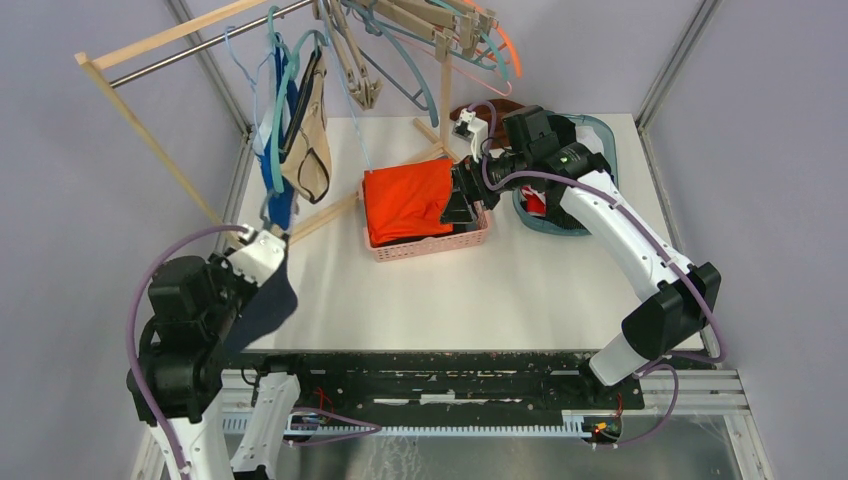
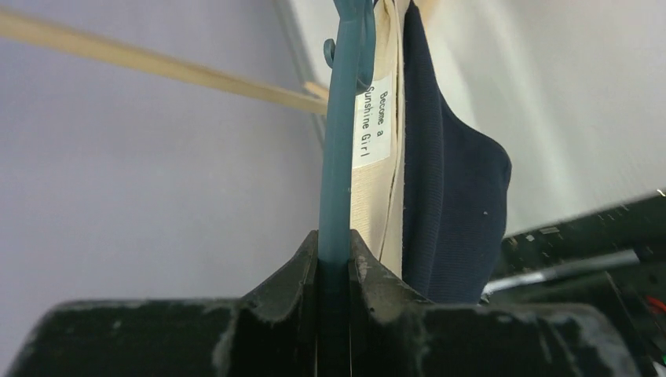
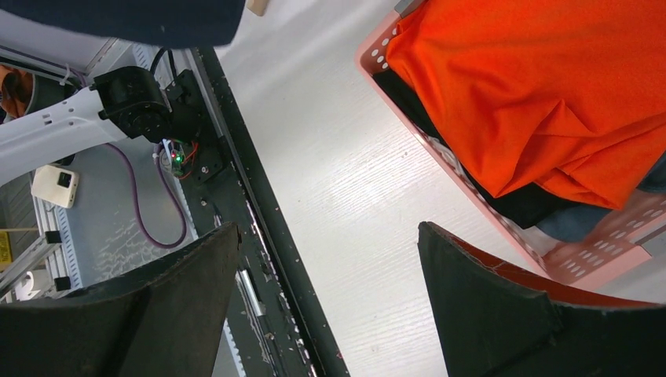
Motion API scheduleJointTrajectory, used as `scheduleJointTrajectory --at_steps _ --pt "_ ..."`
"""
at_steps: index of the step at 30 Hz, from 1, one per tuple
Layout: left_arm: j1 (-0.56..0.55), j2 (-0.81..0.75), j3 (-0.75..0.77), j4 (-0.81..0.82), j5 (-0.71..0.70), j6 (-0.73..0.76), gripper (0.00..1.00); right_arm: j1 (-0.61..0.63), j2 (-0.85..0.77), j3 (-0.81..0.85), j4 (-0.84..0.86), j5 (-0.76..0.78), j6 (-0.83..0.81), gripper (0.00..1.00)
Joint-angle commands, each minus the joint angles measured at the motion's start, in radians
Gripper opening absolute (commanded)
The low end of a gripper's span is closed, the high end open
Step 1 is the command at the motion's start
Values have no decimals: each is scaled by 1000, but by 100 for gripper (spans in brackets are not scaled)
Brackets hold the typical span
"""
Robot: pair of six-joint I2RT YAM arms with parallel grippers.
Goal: Remove the underwear clipped to the hanger
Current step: Pick up the hanger from the clothesline, then remove the underwear from the hanger.
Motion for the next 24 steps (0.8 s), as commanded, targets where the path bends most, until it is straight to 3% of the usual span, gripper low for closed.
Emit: scheduleJointTrajectory --at_steps 1,9,13,17,24 --pt "7 -26 35 -144 238 163 3 -3 -37 8 18 -14 14 91" --pt "8 17 26 -166 503 262 3 -4 -46 -5 15 -23 -2 91" --pt "8 54 25 -131 714 254 3 -4 -52 -8 -29 -84 -89 91" --pt "7 85 1 -25 854 173 3 -3 -79 -34 -90 -85 -195 91" --pt "8 130 -73 275 1015 -76 3 -9 -223 -144 -52 57 -238 91"
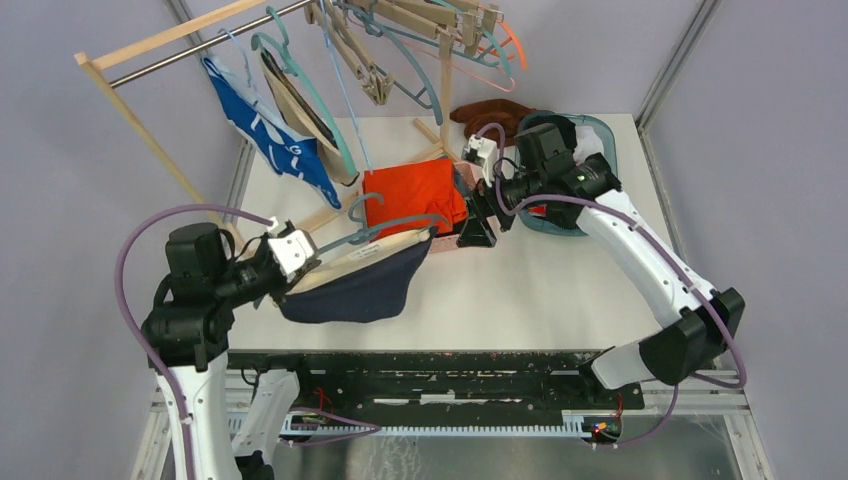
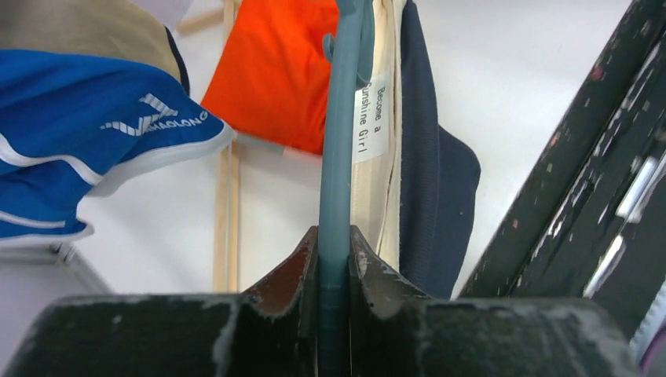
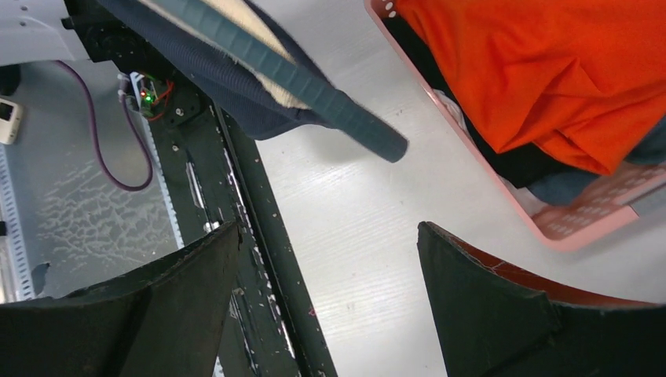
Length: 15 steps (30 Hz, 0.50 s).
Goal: Remove the underwear clipped to the hanger
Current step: Remove the underwear from the hanger.
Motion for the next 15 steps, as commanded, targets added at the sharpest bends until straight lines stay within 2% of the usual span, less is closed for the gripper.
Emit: scheduleJointTrajectory --at_steps 1,5,9,15 --pt "8 33 -35 316 191 -249 3 -14 -132 -49 38 78 -49 90" --pt "8 26 -81 548 242 -473 3 -46 -230 -128 76 87 -19 89" --pt "6 63 -81 663 298 -618 3 -98 -309 -230 175 68 40 89" --pt "3 107 -88 812 368 -804 3 -137 -399 -362 442 -24 126 90"
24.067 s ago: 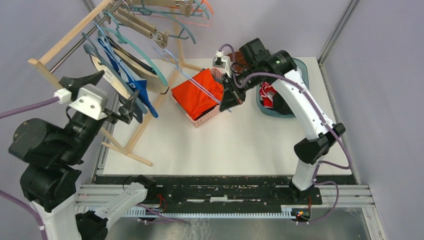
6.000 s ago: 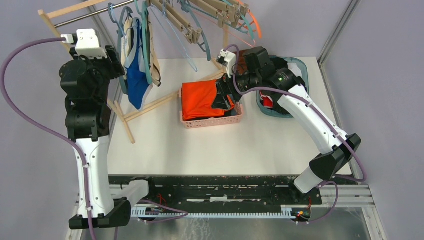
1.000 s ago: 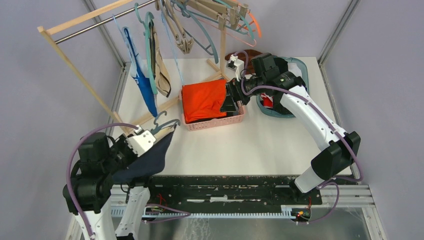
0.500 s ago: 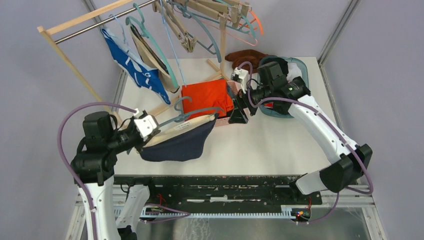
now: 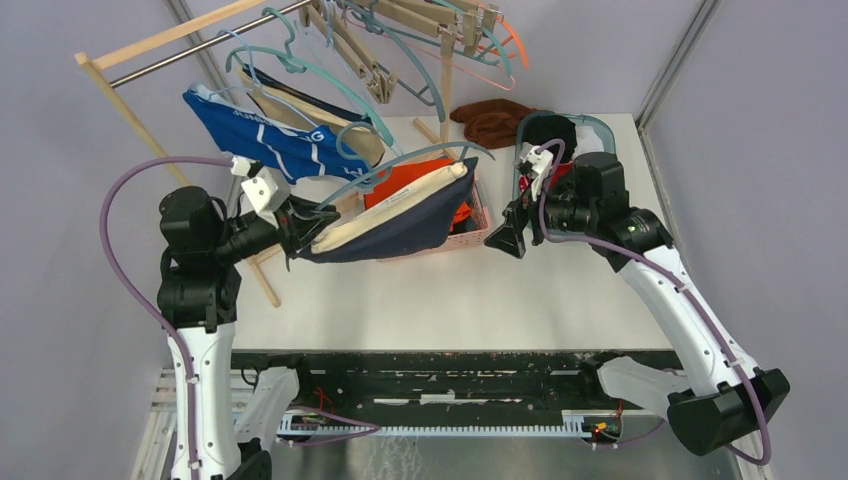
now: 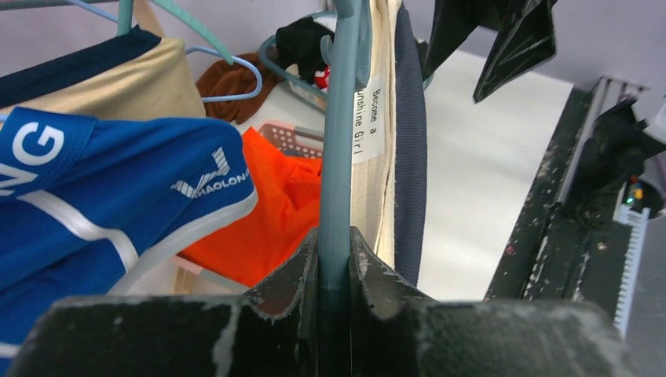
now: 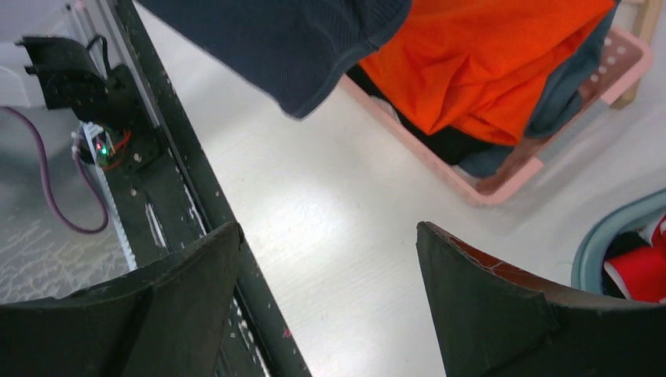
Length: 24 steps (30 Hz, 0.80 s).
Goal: Remove the underwear clipped to the hanger
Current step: Remove the underwear from the hanger.
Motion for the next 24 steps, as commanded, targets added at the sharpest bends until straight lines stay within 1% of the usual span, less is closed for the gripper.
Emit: scheduleJointTrajectory --at_steps 1,3,7,15,20,24 --pt "-1 27 0 215 108 -229 3 -8 -57 -74 293 -82 89 90" --pt "-3 35 -7 252 117 -270 3 -8 -68 -94 360 -92 116 90" --pt "-8 55 -12 297 142 -329 3 -8 -67 -97 441 -99 148 90" --pt "-11 58 -22 305 171 -361 3 -8 -53 -108 608 -85 229 89" --pt "-11 48 -37 306 177 -359 3 -10 -31 -99 696 -121 304 80" --pt "-12 43 -48 306 181 -356 3 -9 -27 -108 720 -120 303 73"
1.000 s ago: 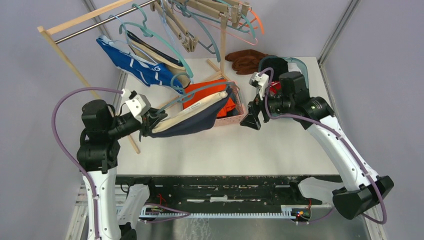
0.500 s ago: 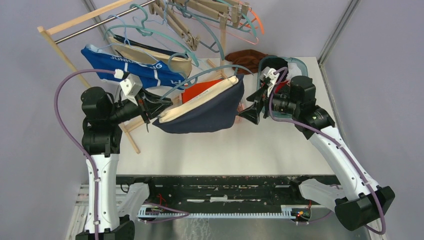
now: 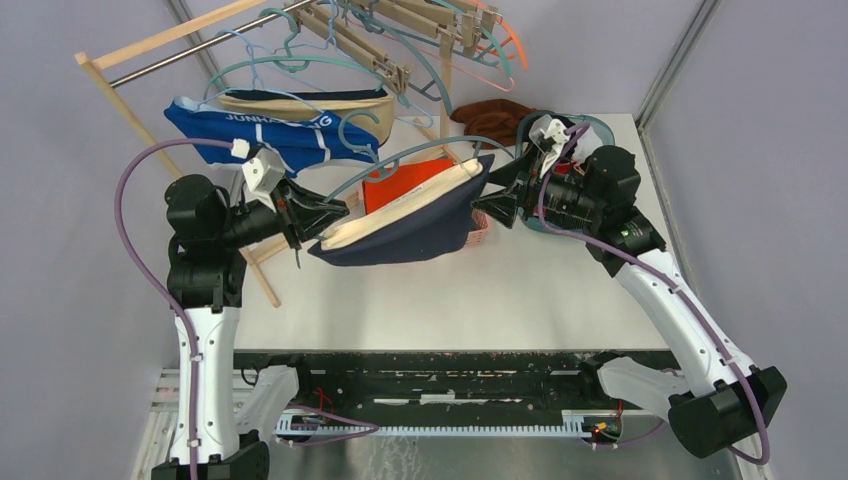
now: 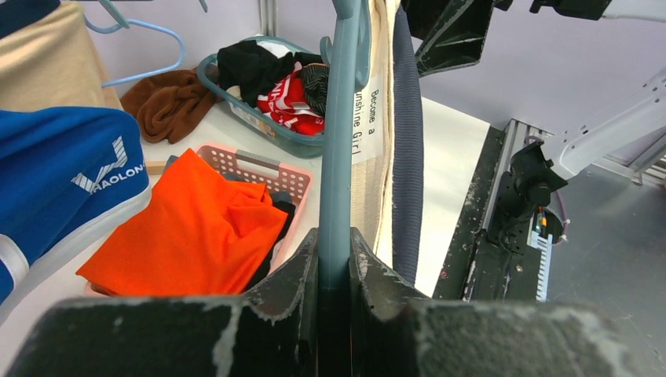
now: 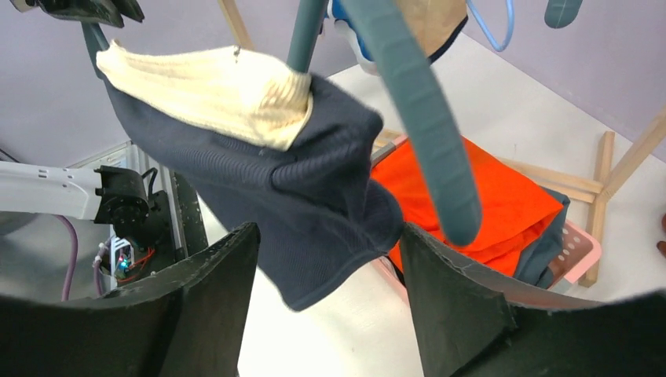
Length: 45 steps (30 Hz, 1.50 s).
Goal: Remove the underwear clipped to the hanger
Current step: Remove the underwear from the hanger.
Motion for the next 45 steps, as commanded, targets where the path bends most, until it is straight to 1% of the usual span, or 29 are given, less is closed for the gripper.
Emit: scheduleJointTrajectory --at_steps 1,3,5,6,8,10,12,14,16,18,22,24,26,27,29,31,34,42,45 --pt "-3 -20 -6 59 42 -49 3 -3 3 -1 117 -33 32 71" --pt "-3 -22 -7 59 46 -53 3 -3 6 -14 140 -46 40 65" --pt "-3 -25 -9 59 51 -54 3 -3 8 -25 171 -40 61 62" --pt "-3 -25 -9 59 49 -54 3 -4 7 -29 167 -27 52 63" --pt "-3 -31 -7 59 39 -57 3 -7 -7 -44 137 20 9 71" --pt "-3 -34 -6 59 44 -66 3 -17 -24 -72 147 53 -8 77" --pt "-3 -34 -9 59 57 -72 3 -23 -31 -87 174 43 6 79" --pt "-3 -34 -13 59 61 -75 3 -24 -31 -96 218 3 38 79" --pt "-3 -35 -17 59 61 -74 3 -24 -29 -99 259 -66 67 75" --pt "-2 -35 -21 59 56 -72 3 -23 -26 -102 293 -122 93 67" --pt "-1 -36 -33 59 44 -65 3 -24 -34 -111 338 -169 143 45" --pt "0 -38 -31 60 18 -65 3 -24 -41 -111 299 -162 126 31" --pt "1 -38 -24 61 -20 -70 3 -28 -53 -102 206 -136 67 17" --pt "3 -38 -21 65 -43 -79 3 -28 -57 -99 159 -115 31 12" --pt "4 -35 -11 81 -94 -104 3 -36 -66 -97 89 -62 -23 5" --pt "5 -30 1 94 -143 -129 3 -50 -69 -97 59 -25 -36 1" --pt "7 -18 26 85 -192 -127 3 -70 -75 -91 32 6 -34 1" --pt "7 -4 59 26 -201 -48 3 -105 -71 -50 -77 183 -48 1" --pt "7 -3 65 -3 -209 -15 3 -114 -70 -45 -93 224 -43 1"
